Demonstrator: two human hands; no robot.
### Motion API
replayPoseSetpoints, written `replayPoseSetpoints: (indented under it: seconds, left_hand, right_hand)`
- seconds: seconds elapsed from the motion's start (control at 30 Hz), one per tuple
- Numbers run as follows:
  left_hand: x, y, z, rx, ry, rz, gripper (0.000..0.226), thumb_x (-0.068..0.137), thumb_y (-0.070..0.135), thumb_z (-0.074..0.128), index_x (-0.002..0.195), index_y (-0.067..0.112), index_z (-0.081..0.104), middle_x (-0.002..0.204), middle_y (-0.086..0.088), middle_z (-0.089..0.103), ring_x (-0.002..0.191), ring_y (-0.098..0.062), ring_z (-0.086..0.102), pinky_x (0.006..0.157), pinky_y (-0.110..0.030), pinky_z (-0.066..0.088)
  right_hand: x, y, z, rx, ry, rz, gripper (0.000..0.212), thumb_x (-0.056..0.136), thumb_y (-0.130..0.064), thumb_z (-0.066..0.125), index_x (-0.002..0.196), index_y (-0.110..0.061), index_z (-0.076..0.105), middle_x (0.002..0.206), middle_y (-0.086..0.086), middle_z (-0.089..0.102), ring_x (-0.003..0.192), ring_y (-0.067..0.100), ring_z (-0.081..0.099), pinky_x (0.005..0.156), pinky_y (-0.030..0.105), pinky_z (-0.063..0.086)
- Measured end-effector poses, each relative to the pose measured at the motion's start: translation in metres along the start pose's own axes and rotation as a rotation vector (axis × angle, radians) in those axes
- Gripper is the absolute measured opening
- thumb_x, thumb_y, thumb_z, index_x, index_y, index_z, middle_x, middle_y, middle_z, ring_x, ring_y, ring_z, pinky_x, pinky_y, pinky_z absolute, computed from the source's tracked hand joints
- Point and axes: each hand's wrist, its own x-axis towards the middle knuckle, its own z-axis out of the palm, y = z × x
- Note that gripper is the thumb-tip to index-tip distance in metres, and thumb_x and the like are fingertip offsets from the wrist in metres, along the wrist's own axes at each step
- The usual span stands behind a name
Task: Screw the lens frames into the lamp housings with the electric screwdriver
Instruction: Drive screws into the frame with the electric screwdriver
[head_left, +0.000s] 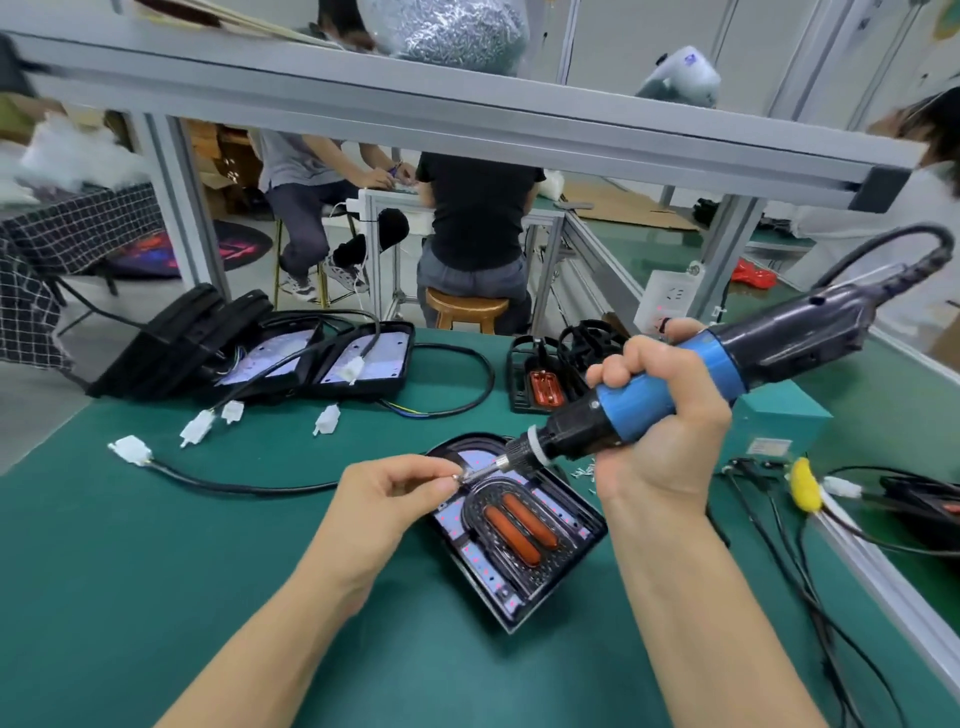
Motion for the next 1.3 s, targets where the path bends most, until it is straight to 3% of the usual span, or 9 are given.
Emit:
replayPoseSetpoints:
  seconds: [0.33,0.57,0.67,0.77,0.83,1.07,1.3]
  left_hand:
    - [-0.001,-0.002,-0.006,0.026,-0.041,-0.003,0.027,0.080,0.003,0.069,0.072,0.027,0.078,0.079,0.005,0.075,0.072,0.001,0.063,0.069,-0.006,0.046]
    - [0.002,-0.006,-0.007,0.092,-0.039,-0.041,0.019,0.080,0.003,0.071,0.072,0.018,0.076,0.080,0.003,0.074,0.072,-0.002,0.062,0.070,-0.007,0.047]
    - [0.009,-0.006,-0.013,0.372,0.016,0.069,0.018,0.083,0.009,0.069,0.073,0.024,0.073,0.077,0.009,0.072,0.072,-0.001,0.060,0.074,-0.013,0.043]
    - [0.021,-0.005,-0.019,0.902,0.085,0.169,0.015,0.086,0.020,0.064,0.079,0.033,0.067,0.085,0.015,0.067,0.090,-0.008,0.057,0.088,-0.030,0.035]
    - [0.026,-0.008,-0.018,1.139,0.064,0.184,0.012,0.090,0.026,0.059,0.086,0.035,0.066,0.091,0.015,0.064,0.097,-0.012,0.051,0.087,-0.030,0.027]
    - [0.034,-0.013,-0.003,1.442,0.007,0.284,0.020,0.092,0.026,0.048,0.092,0.031,0.067,0.094,0.009,0.059,0.099,-0.016,0.044,0.070,-0.033,0.012]
    - [0.039,-0.010,0.002,1.537,-0.050,0.213,0.021,0.088,0.019,0.049,0.087,0.028,0.068,0.092,0.007,0.060,0.097,-0.018,0.043,0.067,-0.033,0.010]
  right_hand:
    - [-0.002,0.009,0.007,-0.069,-0.013,-0.006,0.028,0.066,0.001,0.053,0.089,-0.014,0.047,0.055,0.000,0.044,0.045,0.015,0.045,0.057,0.028,0.047]
    - [-0.002,0.018,0.004,-0.069,-0.025,-0.016,0.027,0.067,0.001,0.052,0.089,-0.014,0.047,0.055,0.000,0.045,0.046,0.015,0.046,0.057,0.028,0.047]
    - [-0.001,0.026,0.004,-0.076,-0.038,-0.020,0.027,0.068,0.002,0.052,0.090,-0.014,0.047,0.057,0.001,0.046,0.046,0.016,0.047,0.057,0.028,0.048]
    - [-0.001,0.034,0.000,-0.153,-0.052,-0.048,0.028,0.068,0.004,0.053,0.089,-0.014,0.048,0.057,0.001,0.047,0.047,0.017,0.047,0.057,0.029,0.048]
    - [-0.002,0.041,-0.003,-0.177,-0.046,-0.043,0.028,0.067,0.004,0.054,0.087,-0.014,0.049,0.058,0.003,0.046,0.048,0.018,0.047,0.057,0.029,0.048]
    - [-0.012,0.063,-0.012,-0.313,-0.077,-0.051,0.036,0.058,-0.001,0.064,0.087,-0.016,0.050,0.056,-0.001,0.054,0.055,0.021,0.047,0.064,0.033,0.046]
    - [-0.012,0.064,-0.012,-0.310,-0.105,-0.035,0.033,0.066,0.007,0.057,0.088,-0.017,0.051,0.056,-0.001,0.053,0.055,0.021,0.047,0.064,0.033,0.048]
